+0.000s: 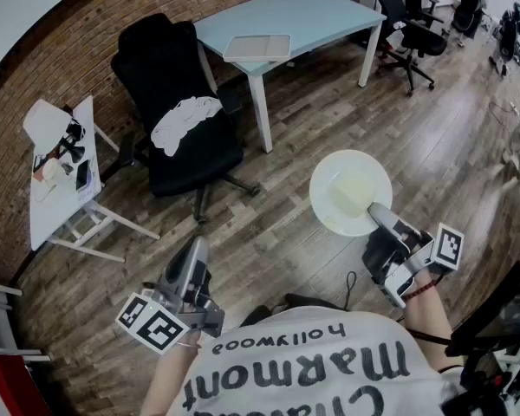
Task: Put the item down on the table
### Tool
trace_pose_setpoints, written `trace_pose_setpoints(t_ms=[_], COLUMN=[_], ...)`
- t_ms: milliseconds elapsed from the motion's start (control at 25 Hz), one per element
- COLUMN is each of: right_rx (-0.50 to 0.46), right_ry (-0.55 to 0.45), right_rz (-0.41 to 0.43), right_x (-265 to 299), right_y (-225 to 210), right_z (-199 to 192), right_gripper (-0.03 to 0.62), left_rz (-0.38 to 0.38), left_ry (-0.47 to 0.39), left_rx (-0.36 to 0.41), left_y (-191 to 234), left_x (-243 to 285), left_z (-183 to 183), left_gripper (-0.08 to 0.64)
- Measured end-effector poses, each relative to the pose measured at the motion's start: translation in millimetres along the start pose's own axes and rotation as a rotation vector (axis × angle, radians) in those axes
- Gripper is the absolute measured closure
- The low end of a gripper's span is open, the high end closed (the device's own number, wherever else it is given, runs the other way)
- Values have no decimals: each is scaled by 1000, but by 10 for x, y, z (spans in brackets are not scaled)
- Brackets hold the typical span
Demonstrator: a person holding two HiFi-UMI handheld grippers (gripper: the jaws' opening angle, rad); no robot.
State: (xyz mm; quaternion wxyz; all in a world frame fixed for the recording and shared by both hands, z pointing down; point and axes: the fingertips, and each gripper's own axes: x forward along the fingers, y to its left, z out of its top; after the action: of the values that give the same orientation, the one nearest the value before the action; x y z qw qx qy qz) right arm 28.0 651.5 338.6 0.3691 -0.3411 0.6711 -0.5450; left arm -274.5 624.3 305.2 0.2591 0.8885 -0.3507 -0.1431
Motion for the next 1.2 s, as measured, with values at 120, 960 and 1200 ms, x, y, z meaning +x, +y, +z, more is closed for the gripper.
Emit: trace_pose_setpoints(t_ms=[120,960,1200], right_rx=[29,31,-7], right_ry=[-22,-35,-38], right_rz=[16,-12,-55], right_x=[6,164,287], right_y=[-2,-200,-318], right_z=[0,-154,-327], right_gripper=[560,560,560], left_rz=[-1,-49,-63], left_ry=[-4,2,49], left_rx=[-3,-3,-58], left_y=[33,274,620], left_x=[-22,10,-28], left_z=[33,121,14], left_gripper=[552,552,552])
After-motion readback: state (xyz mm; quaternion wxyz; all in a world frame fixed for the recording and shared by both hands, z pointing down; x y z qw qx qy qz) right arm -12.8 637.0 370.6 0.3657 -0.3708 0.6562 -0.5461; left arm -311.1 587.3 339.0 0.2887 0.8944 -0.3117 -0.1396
